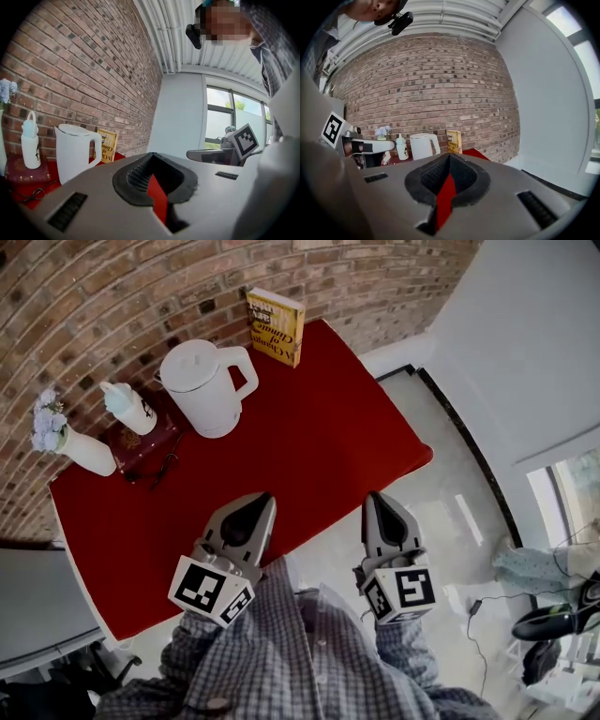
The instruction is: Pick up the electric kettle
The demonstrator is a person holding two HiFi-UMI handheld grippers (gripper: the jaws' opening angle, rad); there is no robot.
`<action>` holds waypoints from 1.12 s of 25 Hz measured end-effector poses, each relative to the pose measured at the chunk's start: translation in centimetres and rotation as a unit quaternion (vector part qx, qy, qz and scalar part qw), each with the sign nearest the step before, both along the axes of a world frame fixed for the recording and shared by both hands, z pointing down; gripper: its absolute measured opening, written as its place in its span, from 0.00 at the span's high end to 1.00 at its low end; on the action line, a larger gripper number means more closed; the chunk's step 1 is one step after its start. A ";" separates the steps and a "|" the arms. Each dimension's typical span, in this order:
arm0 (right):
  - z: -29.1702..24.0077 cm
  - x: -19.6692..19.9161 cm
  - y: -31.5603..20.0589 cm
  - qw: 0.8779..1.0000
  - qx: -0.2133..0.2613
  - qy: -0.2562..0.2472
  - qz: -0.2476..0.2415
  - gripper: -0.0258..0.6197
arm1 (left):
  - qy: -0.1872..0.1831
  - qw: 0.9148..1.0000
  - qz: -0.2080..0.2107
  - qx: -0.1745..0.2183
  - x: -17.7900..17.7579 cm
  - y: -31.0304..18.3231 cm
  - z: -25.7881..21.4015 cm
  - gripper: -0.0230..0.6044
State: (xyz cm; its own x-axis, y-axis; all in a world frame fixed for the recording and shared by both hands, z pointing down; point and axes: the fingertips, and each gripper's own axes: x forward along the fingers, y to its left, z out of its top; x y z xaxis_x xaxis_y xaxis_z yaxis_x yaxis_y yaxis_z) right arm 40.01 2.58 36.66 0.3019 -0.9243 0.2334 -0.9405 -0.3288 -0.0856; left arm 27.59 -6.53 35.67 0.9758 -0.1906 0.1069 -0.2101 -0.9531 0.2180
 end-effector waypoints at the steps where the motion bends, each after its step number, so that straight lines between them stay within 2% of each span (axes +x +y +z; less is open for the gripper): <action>1: -0.1 0.0 -0.9 1.000 0.000 0.005 -0.008 0.95 | 0.000 1.000 -0.004 0.001 0.1 -0.6 0.0 0.96; 6: -0.3 0.1 -4.8 0.999 -0.007 0.015 -0.029 0.95 | 0.000 1.000 -0.021 -0.009 0.2 -3.8 0.4 0.96; 12: 0.6 1.0 -8.5 0.999 -0.028 0.020 -0.030 0.95 | 0.006 1.000 -0.030 -0.004 0.7 -7.0 0.7 0.96; 16: 1.8 0.2 -11.5 0.997 -0.049 0.025 -0.061 0.95 | 0.011 0.999 -0.031 -0.009 0.3 -8.4 1.3 0.96; 25: 3.9 -1.3 -17.6 0.989 -0.086 0.056 -0.107 0.95 | 0.000 0.995 -0.098 -0.030 -3.3 -11.9 2.7 0.96; 26: 4.1 -1.5 -18.4 0.988 -0.087 0.058 -0.113 0.94 | -0.002 0.994 -0.106 -0.032 -3.8 -12.0 2.8 0.96; 28: 4.8 -1.9 -20.0 0.987 -0.091 0.052 -0.126 0.82 | -0.008 0.992 -0.119 -0.035 -4.7 -12.4 3.1 0.96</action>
State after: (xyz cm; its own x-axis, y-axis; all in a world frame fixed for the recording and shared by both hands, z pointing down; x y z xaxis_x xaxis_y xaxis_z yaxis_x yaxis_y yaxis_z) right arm 38.13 -17.45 41.42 0.0990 -0.9190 0.3817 -0.9949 -0.0847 0.0541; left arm 22.86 -18.95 38.79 0.9021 -0.4074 0.1425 -0.4315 -0.8589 0.2760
